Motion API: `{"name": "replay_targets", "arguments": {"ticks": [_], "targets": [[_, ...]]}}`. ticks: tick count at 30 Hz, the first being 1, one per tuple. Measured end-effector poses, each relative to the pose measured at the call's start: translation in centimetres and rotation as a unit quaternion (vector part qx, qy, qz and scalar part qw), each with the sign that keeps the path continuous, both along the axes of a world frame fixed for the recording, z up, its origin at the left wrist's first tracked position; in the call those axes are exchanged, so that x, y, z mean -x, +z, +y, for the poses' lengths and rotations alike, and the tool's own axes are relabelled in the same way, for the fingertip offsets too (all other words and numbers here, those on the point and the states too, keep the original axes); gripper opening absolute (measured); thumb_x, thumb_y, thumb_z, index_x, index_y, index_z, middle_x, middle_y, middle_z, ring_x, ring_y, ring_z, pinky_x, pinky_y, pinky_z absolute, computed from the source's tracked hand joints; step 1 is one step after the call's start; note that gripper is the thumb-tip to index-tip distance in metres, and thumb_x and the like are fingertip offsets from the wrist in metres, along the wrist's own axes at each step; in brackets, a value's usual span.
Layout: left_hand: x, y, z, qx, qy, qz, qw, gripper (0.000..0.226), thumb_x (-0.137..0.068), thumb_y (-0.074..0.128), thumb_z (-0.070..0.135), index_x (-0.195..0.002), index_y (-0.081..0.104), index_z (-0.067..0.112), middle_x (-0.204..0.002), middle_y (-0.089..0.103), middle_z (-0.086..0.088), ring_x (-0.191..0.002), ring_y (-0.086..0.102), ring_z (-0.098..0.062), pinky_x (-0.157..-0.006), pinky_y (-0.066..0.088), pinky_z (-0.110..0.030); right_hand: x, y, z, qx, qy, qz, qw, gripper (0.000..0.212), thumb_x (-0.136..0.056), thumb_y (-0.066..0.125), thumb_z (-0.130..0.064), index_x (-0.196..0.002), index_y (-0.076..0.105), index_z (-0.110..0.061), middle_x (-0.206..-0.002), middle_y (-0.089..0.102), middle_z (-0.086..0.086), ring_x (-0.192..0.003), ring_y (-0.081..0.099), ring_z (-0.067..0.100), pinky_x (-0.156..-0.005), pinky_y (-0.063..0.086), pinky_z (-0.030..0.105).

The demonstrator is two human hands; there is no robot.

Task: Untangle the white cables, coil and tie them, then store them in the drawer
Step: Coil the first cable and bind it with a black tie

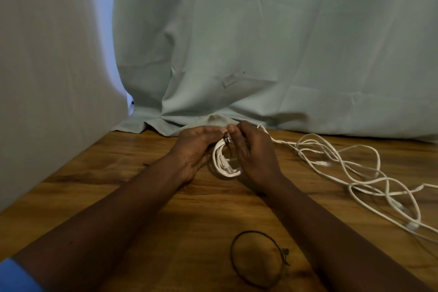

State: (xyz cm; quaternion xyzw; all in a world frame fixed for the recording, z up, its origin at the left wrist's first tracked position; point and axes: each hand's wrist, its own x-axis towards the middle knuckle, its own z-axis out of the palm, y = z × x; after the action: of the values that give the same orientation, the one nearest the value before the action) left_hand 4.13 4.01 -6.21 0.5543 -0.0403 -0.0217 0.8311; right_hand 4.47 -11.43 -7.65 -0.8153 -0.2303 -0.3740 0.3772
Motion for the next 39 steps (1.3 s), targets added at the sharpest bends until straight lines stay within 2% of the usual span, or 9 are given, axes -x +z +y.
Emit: {"name": "replay_targets", "arguments": {"ticks": [3,9,13,17,22,25,31,35,39], "targets": [[0.3,0.0,-0.2,-0.052,-0.020,-0.018,0.998,0.016,-0.094,0.071,0.017,-0.099,0.076,0.003,-0.088,0.078,-0.012,-0.075,0.074,-0.017,-0.070,0.063,-0.030,0.3,0.0,-0.2,-0.026,0.010,0.011,1.000,0.039,-0.104,0.046,-0.052,-0.086,0.058,-0.019,-0.069,0.062,-0.007,-0.066,0.059,0.008,-0.060,0.048,0.040],[0.5,-0.1,-0.5,-0.057,-0.062,-0.040,0.996,0.029,-0.096,0.068,0.022,-0.115,0.075,0.001,-0.114,0.076,-0.018,-0.100,0.074,-0.026,-0.100,0.057,-0.043,0.7,0.1,-0.4,-0.090,0.023,0.056,0.994,0.032,-0.103,0.056,-0.041,-0.091,0.055,-0.011,-0.071,0.066,-0.026,-0.060,0.062,-0.003,-0.053,0.038,0.011],[0.5,-0.1,0.3,-0.069,-0.106,-0.054,0.990,0.043,-0.078,0.078,0.016,-0.117,0.074,-0.001,-0.119,0.074,-0.021,-0.116,0.071,-0.031,-0.103,0.056,-0.044,0.4,0.0,-0.5,-0.104,0.021,0.067,0.992,0.038,-0.102,0.054,-0.051,-0.090,0.057,-0.015,-0.075,0.068,-0.015,-0.065,0.063,0.004,-0.060,0.049,0.033],[0.4,-0.3,0.3,-0.067,-0.082,-0.062,0.992,0.035,-0.081,0.077,0.011,-0.113,0.074,-0.002,-0.108,0.076,-0.020,-0.093,0.074,-0.025,-0.090,0.061,-0.037,0.3,-0.4,-0.3,-0.128,0.038,0.089,0.987,0.041,-0.101,0.053,-0.057,-0.089,0.062,-0.018,-0.077,0.070,-0.004,-0.071,0.067,0.009,-0.069,0.057,0.045],[0.2,-0.2,0.0,-0.055,-0.018,-0.061,0.996,0.020,-0.087,0.076,0.005,-0.107,0.073,0.001,-0.088,0.077,-0.013,-0.071,0.073,-0.017,-0.067,0.061,-0.030,0.2,-0.4,0.0,-0.234,0.133,0.156,0.950,0.033,-0.100,0.060,-0.047,-0.099,0.067,-0.015,-0.090,0.075,0.010,-0.086,0.074,0.032,-0.079,0.059,0.062],[0.0,0.0,0.4,-0.049,0.009,-0.057,0.997,0.011,-0.089,0.073,0.002,-0.100,0.074,0.000,-0.080,0.076,-0.011,-0.066,0.072,-0.015,-0.065,0.063,-0.027,0.4,0.2,-0.7,-0.090,0.095,0.086,0.988,0.015,-0.100,0.054,-0.029,-0.103,0.069,-0.024,-0.098,0.073,-0.004,-0.093,0.070,0.018,-0.081,0.057,0.054],[-0.7,-0.1,1.5,-0.047,0.029,-0.044,0.997,0.011,-0.089,0.073,0.004,-0.099,0.075,0.000,-0.085,0.076,-0.015,-0.074,0.072,-0.022,-0.077,0.062,-0.035,0.1,1.1,-2.0,0.176,0.023,-0.057,0.982,0.035,-0.091,0.065,-0.033,-0.125,0.068,-0.027,-0.124,0.063,-0.006,-0.098,0.065,0.013,-0.072,0.057,0.041],[-0.7,-0.2,1.5,-0.051,0.031,-0.053,0.997,0.011,-0.087,0.073,0.000,-0.097,0.075,-0.002,-0.083,0.076,-0.015,-0.073,0.073,-0.021,-0.076,0.063,-0.033,0.0,1.4,-2.1,0.196,-0.010,-0.150,0.969,0.020,-0.093,0.068,-0.032,-0.107,0.078,-0.021,-0.113,0.068,-0.002,-0.091,0.067,0.016,-0.066,0.056,0.040],[-0.9,-0.5,1.6,-0.062,0.012,-0.055,0.996,0.032,-0.074,0.082,0.010,-0.102,0.075,-0.002,-0.097,0.077,-0.021,-0.088,0.073,-0.029,-0.090,0.060,-0.044,0.1,1.7,-1.8,0.089,0.045,-0.041,0.994,0.011,-0.090,0.069,-0.024,-0.099,0.074,-0.020,-0.098,0.068,-0.008,-0.085,0.066,0.012,-0.068,0.057,0.043]]}}
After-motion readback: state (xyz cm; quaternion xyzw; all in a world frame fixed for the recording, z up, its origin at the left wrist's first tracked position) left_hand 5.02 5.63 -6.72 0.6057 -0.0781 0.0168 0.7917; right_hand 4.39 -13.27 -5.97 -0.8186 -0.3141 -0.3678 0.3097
